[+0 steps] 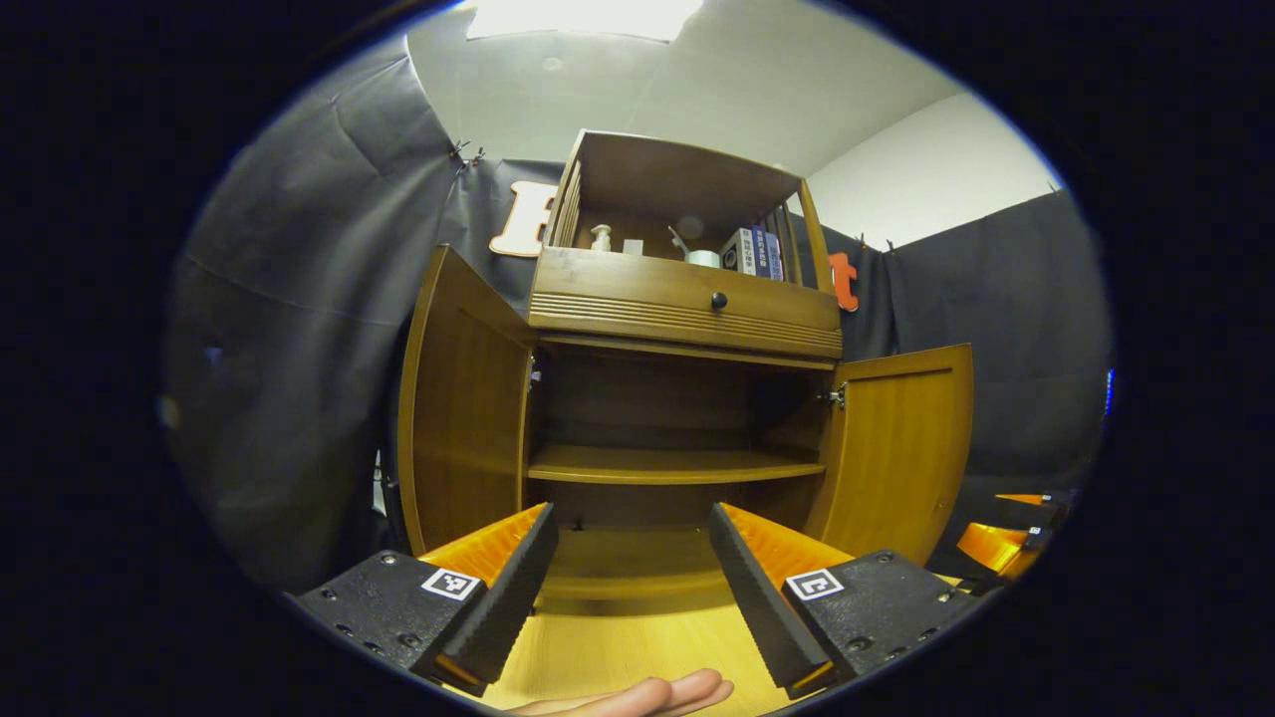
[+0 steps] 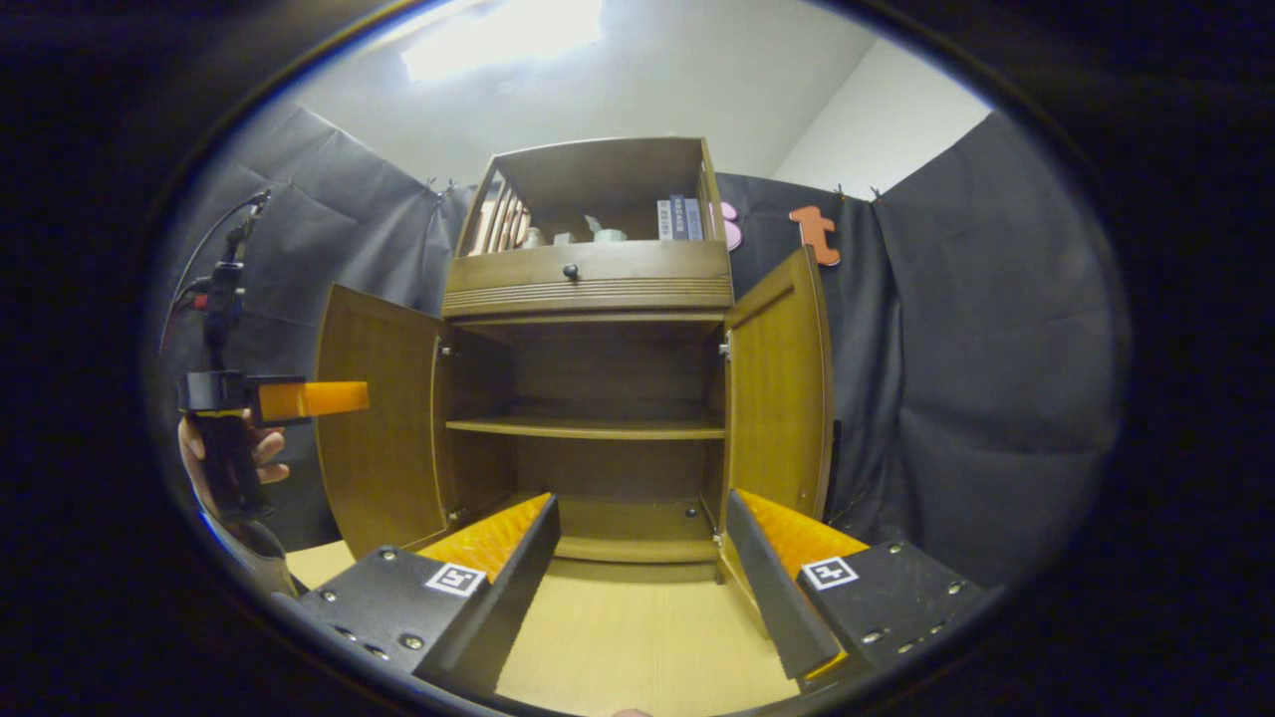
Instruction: Open the right door of the double-door shoe cabinet with the right hand, and open the left door with the left hand.
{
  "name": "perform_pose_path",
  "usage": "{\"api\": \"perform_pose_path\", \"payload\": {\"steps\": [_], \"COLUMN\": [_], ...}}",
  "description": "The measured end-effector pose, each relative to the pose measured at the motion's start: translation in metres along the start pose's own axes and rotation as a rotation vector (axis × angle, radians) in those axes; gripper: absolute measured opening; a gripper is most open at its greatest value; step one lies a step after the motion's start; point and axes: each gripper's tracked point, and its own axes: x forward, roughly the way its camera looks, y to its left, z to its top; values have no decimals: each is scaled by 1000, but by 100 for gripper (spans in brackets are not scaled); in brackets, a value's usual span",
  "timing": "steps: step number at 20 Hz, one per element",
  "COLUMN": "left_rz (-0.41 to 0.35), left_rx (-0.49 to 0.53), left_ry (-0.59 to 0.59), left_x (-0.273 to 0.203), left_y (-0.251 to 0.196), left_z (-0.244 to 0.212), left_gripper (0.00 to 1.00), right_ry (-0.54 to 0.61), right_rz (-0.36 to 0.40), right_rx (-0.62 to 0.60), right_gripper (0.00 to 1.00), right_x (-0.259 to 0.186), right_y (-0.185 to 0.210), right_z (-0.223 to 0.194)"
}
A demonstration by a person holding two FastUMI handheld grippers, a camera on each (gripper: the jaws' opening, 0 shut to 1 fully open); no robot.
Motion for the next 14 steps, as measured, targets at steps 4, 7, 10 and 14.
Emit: {"api": "perform_pose_path", "payload": {"steps": [4, 7, 10, 14], "left_rz": [-3, 11, -6, 3], "left_rx": [20, 44, 57, 46], "left_ry": [34, 60, 83, 105], "left_x": [18, 33, 50, 70], "left_y": [-19, -31, -51, -65], "left_z": [-16, -27, -37, -53], "left_gripper": [92, 92, 96, 92], "right_ry": [5, 1, -10, 15], "right_rz": [2, 1, -23, 4], "right_rx": [-2, -16, -14, -7], "right_gripper": [99, 99, 100, 99], "right_x": [4, 14, 25, 31], "right_y": [-1, 0, -3, 10], "right_z": [0, 9, 20, 15]}}
